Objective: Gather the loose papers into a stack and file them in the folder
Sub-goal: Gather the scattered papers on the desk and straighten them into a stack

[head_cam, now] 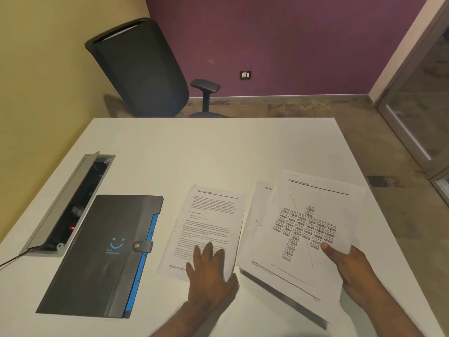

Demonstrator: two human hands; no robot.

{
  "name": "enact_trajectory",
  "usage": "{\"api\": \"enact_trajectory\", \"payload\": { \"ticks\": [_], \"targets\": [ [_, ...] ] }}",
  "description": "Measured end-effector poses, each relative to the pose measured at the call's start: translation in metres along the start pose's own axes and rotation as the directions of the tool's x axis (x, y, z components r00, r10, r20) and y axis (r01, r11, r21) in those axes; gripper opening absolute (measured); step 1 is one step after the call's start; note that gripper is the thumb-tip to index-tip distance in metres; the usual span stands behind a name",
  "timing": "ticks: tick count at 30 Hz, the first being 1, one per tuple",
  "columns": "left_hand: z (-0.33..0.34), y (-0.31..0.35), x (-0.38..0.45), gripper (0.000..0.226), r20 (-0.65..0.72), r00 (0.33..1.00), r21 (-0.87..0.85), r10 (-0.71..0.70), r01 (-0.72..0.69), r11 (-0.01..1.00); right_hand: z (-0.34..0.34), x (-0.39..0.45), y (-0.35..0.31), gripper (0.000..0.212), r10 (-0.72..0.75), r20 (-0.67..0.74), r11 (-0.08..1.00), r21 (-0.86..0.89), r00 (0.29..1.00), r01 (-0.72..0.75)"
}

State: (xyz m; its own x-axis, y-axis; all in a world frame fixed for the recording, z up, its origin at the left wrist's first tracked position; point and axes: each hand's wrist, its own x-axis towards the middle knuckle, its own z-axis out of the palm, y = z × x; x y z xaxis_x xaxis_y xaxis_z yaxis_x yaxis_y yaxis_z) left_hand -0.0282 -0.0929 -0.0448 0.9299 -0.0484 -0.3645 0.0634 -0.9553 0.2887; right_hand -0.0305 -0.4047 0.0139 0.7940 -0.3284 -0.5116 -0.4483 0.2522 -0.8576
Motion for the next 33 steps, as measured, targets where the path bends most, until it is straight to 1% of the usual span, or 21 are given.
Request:
{"api": "enact_trajectory", "payload": {
  "ticks": [1,3,4,7,10,11,13,14,15,17,20,22,24,26,27,29,31,33],
  "targets": [
    [-0.002,0.006,0.001,0.071,-0.047,0.998,-0.012,0.028,-0.029,1.0,-0.001,0.0,-0.001,0.024,0.004,-0.002,1.0,0.007,1.0,-0.004],
    [-0.005,0.019,0.006,0.066,-0.134,0.989,-0.088,0.06,-0.072,0.994,-0.003,-0.001,-0.001,0.026,0.006,0.002,1.0,0.024,1.0,-0.006],
    [-0.006,0.027,0.012,0.06,-0.148,0.987,-0.125,0.061,-0.08,0.989,-0.005,-0.001,-0.001,0.027,0.005,0.003,0.999,0.036,1.0,-0.006],
    [-0.009,0.048,0.032,0.049,-0.081,0.996,-0.17,0.039,-0.052,0.984,-0.012,-0.002,-0.003,0.031,0.007,-0.012,0.998,0.062,1.0,-0.006],
    [-0.009,0.062,0.045,0.042,-0.006,1.0,-0.18,0.023,-0.024,0.983,-0.02,-0.002,-0.005,0.028,0.001,-0.045,0.997,0.083,0.999,0.003],
    [-0.009,0.064,0.047,0.042,0.02,1.0,-0.146,0.015,-0.012,0.989,-0.022,-0.002,-0.006,0.027,0.0,-0.053,0.997,0.082,0.999,0.005],
    [-0.006,0.067,0.048,0.039,0.047,0.999,-0.024,0.019,-0.018,1.0,-0.026,-0.003,-0.008,0.027,-0.003,-0.053,0.997,0.071,0.999,0.007],
    [-0.004,0.067,0.048,0.037,0.047,0.999,0.006,0.018,-0.019,1.0,-0.028,-0.004,-0.008,0.027,-0.003,-0.046,0.998,0.067,0.999,0.006],
    [-0.003,0.066,0.049,0.035,0.05,0.999,-0.011,0.014,-0.013,1.0,-0.029,-0.004,-0.009,0.027,-0.003,-0.04,0.998,0.066,0.999,0.006],
    [-0.003,0.066,0.051,0.031,0.066,0.998,-0.122,0.012,-0.003,0.993,-0.03,-0.004,-0.01,0.027,-0.005,-0.035,0.998,0.069,0.999,0.007],
    [-0.004,0.066,0.051,0.02,0.058,0.996,-0.231,0.061,-0.046,0.972,-0.028,-0.003,-0.01,0.026,0.0,-0.025,0.997,0.075,1.0,0.002],
    [-0.005,0.064,0.051,0.014,0.003,0.997,-0.334,0.074,-0.069,0.94,-0.026,-0.002,-0.008,0.026,0.012,-0.015,0.996,0.084,1.0,-0.01],
    [-0.008,0.062,0.051,0.003,-0.063,0.995,-0.465,0.08,-0.1,0.88,-0.024,-0.001,-0.007,0.025,0.026,-0.01,0.995,0.098,1.0,-0.025],
    [-0.014,0.057,0.052,0.016,-0.128,0.988,-0.567,0.089,-0.146,0.811,-0.019,0.0,-0.006,0.024,0.039,-0.003,0.992,0.118,0.999,-0.039],
    [-0.018,0.052,0.052,0.019,-0.158,0.984,-0.6,0.084,-0.163,0.783,-0.016,0.0,-0.005,0.024,0.043,0.004,0.991,0.127,0.999,-0.044],
    [-0.027,0.037,0.051,0.019,-0.205,0.978,-0.63,0.046,-0.168,0.758,-0.009,0.001,-0.005,0.024,0.049,0.024,0.99,0.135,0.999,-0.052],
    [-0.03,0.014,0.051,0.016,-0.211,0.977,-0.642,-0.022,-0.122,0.757,0.0,0.002,-0.005,0.024,0.049,0.049,0.99,0.133,0.998,-0.055],
    [-0.031,-0.014,0.05,0.017,-0.182,0.979,-0.638,-0.093,-0.046,0.769,0.01,0.002,-0.004,0.025,0.049,0.072,0.991,0.125,0.996,-0.058]
  ]
}}
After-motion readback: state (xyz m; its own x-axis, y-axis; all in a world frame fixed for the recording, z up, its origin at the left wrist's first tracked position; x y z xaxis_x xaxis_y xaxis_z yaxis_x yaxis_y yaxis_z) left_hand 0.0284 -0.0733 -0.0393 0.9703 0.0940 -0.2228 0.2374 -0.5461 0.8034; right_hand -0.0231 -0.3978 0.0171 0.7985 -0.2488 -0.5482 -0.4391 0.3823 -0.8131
